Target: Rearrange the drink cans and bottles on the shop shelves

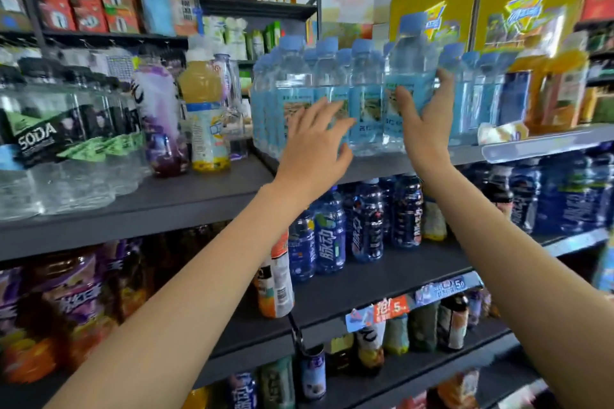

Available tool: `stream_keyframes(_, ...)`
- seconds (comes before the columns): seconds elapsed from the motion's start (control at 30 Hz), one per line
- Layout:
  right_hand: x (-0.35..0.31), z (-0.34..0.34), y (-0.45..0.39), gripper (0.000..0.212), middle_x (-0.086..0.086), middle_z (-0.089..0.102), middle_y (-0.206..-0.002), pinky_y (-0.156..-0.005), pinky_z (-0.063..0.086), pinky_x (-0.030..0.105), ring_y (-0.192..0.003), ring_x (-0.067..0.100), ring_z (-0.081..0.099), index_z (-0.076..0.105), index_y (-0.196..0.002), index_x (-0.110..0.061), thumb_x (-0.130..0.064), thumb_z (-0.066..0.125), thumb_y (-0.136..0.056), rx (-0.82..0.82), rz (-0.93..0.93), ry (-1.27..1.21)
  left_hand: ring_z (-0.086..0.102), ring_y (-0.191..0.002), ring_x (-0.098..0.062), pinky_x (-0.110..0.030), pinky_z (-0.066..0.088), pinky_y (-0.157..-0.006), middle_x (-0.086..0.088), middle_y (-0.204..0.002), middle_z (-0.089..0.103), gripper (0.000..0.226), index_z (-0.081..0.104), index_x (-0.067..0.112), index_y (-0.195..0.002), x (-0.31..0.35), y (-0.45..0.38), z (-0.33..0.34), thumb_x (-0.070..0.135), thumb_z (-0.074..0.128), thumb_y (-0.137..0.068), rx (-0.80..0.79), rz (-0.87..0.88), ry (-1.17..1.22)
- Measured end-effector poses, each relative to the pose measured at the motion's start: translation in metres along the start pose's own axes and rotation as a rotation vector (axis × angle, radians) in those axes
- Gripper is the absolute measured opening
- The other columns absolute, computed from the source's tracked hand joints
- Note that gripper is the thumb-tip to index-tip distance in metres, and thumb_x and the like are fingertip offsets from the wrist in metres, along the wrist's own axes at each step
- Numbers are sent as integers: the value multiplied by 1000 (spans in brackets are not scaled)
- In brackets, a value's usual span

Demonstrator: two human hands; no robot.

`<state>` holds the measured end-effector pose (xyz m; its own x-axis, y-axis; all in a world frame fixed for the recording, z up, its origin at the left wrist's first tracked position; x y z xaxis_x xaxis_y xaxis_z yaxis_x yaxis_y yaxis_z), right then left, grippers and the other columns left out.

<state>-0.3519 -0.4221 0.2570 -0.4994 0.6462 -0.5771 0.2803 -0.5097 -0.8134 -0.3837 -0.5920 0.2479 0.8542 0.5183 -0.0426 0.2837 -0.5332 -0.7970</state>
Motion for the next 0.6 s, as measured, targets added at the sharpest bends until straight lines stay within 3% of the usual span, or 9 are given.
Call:
stream_keyframes(0.13,37,-21,-9,63,8,41,-138,-104,38,44,-126,23,42,25,-141,-10,-40,53,-92,30,58,49,17,-142,-24,-38,-3,-115,-7,-149,34,38,53,14,-131,11,-14,16,15,49,-94,66,57,-10)
stream_keyframes(0.23,53,-47,-22,57,6,51,-127,-87,45,21,-110,18,54,26,-140,-13,-36,51,-95,122,124,-17,11,-144,-25,-39,-9,-114,-7,-151,29,39,51,15,-132,25,-26,37,17,48,-94,29,101,-63)
stream_keyframes(0.27,58,-55,-27,57,7,54,-127,-83,46,21,-107,18,56,25,-141,-14,-36,50,-95,152,143,-51,7,-145,-24,-39,-12,-113,-6,-154,24,41,48,17,-136,30,-32,45,18,46,-95,7,113,-97)
stream_keyframes(0.4,65,-86,-56,69,10,46,-138,-100,43,45,-124,25,49,23,-140,-26,-53,53,-84,218,105,-154,0,-145,-24,-41,-18,-110,-3,-156,16,44,41,21,-140,54,-58,62,18,42,-96,54,115,-153)
stream_keyframes(0.5,79,-110,-91,78,12,41,-140,-101,43,48,-126,29,46,21,-141,-32,-54,57,-75,204,97,-174,-2,-145,-24,-40,-19,-109,-4,-157,14,45,39,22,-141,81,-77,79,19,41,-97,77,95,-166)
stream_keyframes(0.6,97,-123,-126,90,10,35,-136,-102,42,45,-123,28,46,22,-145,-23,-50,61,-69,135,99,-164,-9,-145,-24,-42,-18,-110,-2,-158,5,48,31,25,-145,99,-96,107,26,40,-98,42,25,-199)
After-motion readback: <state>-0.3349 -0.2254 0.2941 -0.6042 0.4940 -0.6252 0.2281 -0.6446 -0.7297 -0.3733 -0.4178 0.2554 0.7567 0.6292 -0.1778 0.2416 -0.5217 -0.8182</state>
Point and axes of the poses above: each hand's wrist, its own y-axis away from the middle knuckle, its own z-axis out of the palm, x = y × z, the point moved 10 cm from there along -y, towards the middle knuckle
